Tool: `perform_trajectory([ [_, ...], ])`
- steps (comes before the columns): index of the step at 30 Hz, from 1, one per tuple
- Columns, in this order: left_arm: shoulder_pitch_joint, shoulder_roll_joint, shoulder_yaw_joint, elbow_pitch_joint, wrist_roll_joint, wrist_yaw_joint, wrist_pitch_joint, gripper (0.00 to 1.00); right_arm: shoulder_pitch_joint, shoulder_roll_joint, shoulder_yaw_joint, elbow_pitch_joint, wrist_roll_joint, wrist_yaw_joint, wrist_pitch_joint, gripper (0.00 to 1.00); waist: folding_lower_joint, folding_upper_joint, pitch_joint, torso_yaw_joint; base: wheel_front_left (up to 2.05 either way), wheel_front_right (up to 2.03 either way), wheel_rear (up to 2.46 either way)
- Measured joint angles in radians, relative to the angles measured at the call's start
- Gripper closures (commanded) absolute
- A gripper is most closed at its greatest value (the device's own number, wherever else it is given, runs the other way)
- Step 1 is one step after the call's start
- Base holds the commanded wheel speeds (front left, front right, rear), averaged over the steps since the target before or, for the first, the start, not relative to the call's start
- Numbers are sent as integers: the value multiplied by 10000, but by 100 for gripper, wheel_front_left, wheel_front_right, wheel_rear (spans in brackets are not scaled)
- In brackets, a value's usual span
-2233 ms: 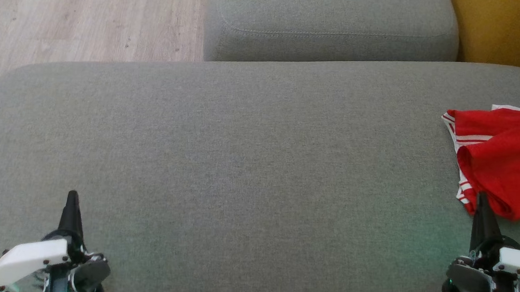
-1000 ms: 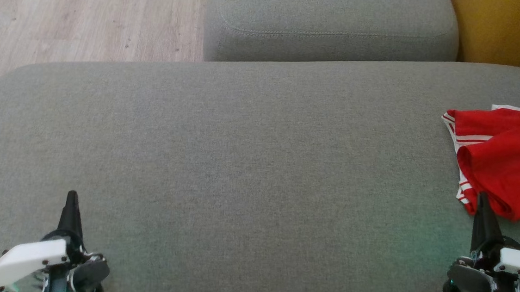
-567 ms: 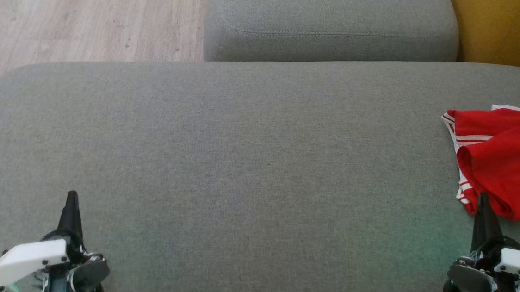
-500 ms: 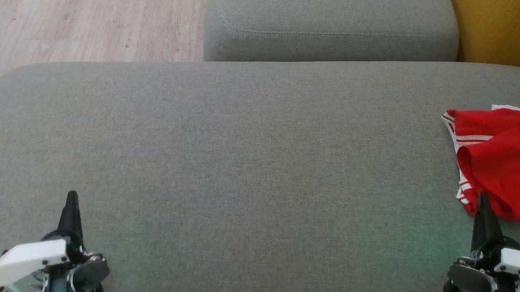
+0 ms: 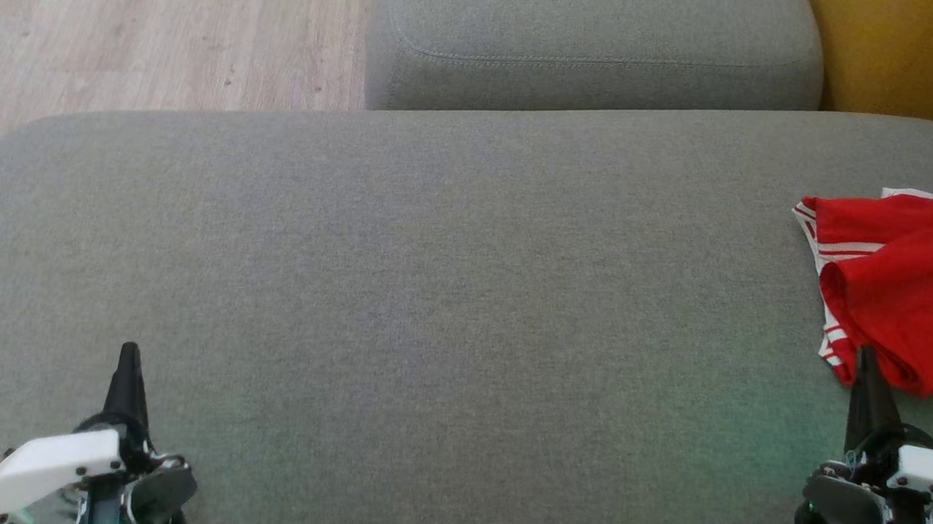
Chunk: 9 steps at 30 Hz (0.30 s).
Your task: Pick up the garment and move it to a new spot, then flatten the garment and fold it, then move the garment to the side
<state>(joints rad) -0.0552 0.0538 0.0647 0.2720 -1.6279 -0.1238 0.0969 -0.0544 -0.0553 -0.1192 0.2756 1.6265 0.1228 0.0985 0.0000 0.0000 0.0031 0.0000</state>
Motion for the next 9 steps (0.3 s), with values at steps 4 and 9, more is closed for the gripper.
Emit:
perform_trajectory([
  [4, 0, -8, 6, 0, 2, 0, 2, 100, -1, 6, -12, 0, 0, 0, 0, 100, 0, 0, 0, 0, 0, 0, 0],
  [9, 0, -15, 12, 0, 2, 0, 2, 100, -1, 31, -31, 0, 0, 0, 0, 100, 0, 0, 0, 0, 0, 0, 0],
])
